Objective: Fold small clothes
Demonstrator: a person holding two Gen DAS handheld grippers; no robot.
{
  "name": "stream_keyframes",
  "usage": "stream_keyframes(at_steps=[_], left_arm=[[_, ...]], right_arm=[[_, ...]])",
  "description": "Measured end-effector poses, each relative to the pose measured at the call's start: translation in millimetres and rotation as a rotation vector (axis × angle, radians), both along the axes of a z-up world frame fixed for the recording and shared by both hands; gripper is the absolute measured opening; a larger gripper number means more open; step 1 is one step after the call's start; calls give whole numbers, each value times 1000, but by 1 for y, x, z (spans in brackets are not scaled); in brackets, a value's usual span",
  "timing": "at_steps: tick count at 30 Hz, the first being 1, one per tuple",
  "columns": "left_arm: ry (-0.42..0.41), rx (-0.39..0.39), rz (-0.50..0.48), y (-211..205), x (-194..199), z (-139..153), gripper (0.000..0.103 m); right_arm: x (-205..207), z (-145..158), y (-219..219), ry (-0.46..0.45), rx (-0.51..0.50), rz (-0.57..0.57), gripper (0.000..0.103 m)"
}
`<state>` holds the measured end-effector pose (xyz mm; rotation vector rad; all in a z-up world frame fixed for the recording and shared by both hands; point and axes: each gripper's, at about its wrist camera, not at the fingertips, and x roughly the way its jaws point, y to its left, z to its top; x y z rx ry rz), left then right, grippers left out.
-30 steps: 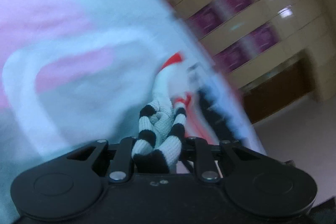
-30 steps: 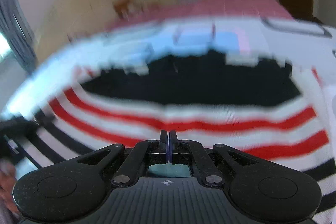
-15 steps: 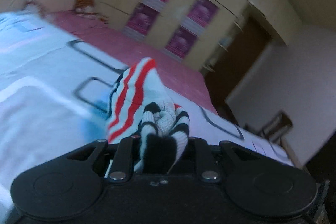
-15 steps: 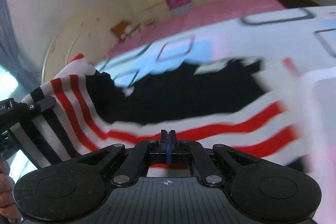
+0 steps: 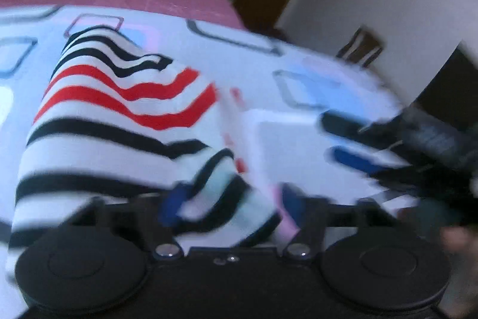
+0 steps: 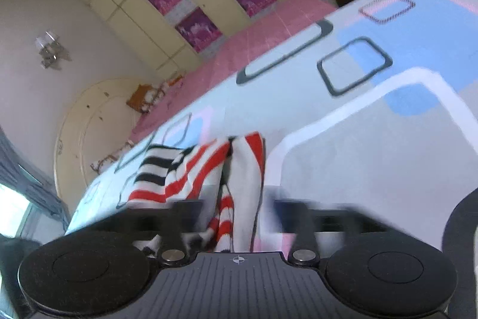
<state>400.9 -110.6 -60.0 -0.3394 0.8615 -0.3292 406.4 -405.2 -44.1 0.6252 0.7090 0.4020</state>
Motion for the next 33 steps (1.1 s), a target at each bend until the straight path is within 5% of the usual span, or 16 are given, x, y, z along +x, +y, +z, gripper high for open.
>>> stream_keyframes(at_steps=[2, 6, 13, 18, 19, 20, 25, 27, 31, 33], left_arm=[[-34, -40, 29, 25, -17, 20, 73], [-60, 29, 182, 84, -6, 27, 45], [27, -5, 235, 123, 43, -20, 45], [49, -19, 197, 125, 47, -34, 45], [43, -16, 186, 126, 47, -33, 45], [38, -15, 173, 129, 42, -29, 45], [-56, -28, 66, 124, 37, -26, 38], [-63, 34, 4, 109, 37, -28, 40], [-95, 206, -98, 76, 44, -26, 40], [-84, 209, -124, 77, 49, -24, 40]], right_arm=[[3, 2, 5, 6, 36, 60, 71], [11, -1, 28, 51, 83, 163, 66], [39, -21, 69, 198, 25, 251, 60], [55, -30, 95, 264, -82, 263, 58], [54, -28, 101, 244, -118, 264, 33], [53, -28, 106, 235, -156, 269, 26], [16, 1, 107, 28, -273, 251, 23], [-4, 9, 102, -31, -331, 228, 23], [3, -32, 98, 94, -333, 189, 23], [3, -27, 99, 113, -322, 178, 26]])
